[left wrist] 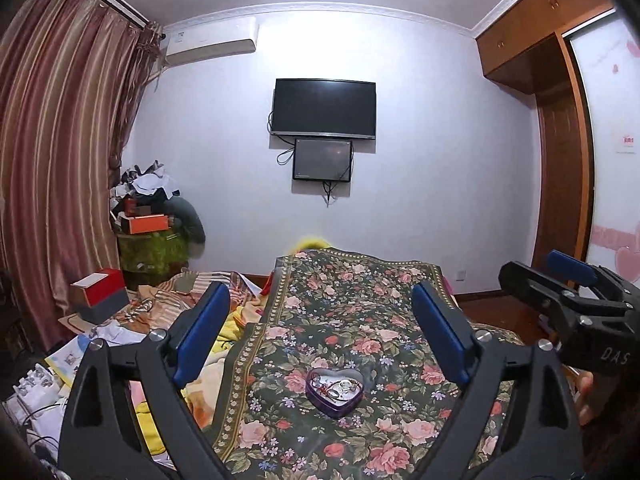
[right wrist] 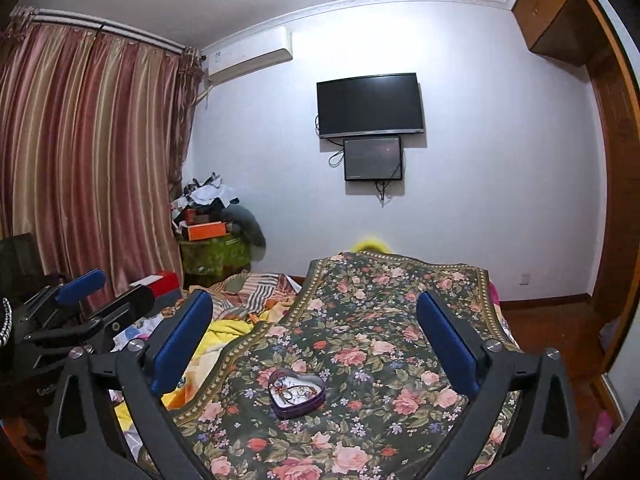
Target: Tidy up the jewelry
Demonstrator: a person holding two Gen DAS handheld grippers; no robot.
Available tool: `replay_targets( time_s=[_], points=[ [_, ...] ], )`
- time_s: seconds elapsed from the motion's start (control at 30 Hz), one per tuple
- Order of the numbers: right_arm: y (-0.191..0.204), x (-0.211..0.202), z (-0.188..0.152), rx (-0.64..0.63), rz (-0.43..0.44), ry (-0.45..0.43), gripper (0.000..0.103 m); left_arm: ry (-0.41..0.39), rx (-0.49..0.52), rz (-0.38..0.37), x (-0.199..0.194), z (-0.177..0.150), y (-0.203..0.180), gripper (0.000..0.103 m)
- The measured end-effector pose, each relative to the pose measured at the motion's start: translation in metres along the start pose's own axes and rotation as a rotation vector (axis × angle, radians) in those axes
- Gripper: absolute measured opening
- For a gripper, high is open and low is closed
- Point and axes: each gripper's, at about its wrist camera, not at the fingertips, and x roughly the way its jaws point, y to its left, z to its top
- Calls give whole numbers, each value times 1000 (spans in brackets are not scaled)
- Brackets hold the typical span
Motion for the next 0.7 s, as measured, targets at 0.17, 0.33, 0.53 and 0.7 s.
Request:
replay_targets(
  time_s=[0.17, 0.33, 0.53, 0.7],
  points=[
    [-3, -2, -1, 13, 8, 14, 102, 0, 8, 2, -3, -1, -2, 94],
    [-2, -3, -4, 14, 9, 23, 102, -1, 14, 4, -2, -2, -4, 94],
    [-2, -5, -6, 17, 7, 31, 102, 1, 13, 4, -1, -5, -5, 96],
    [-1, -4, -7, 18, 6, 42, 102, 4, 4, 2, -1, -6, -4, 97]
  ],
)
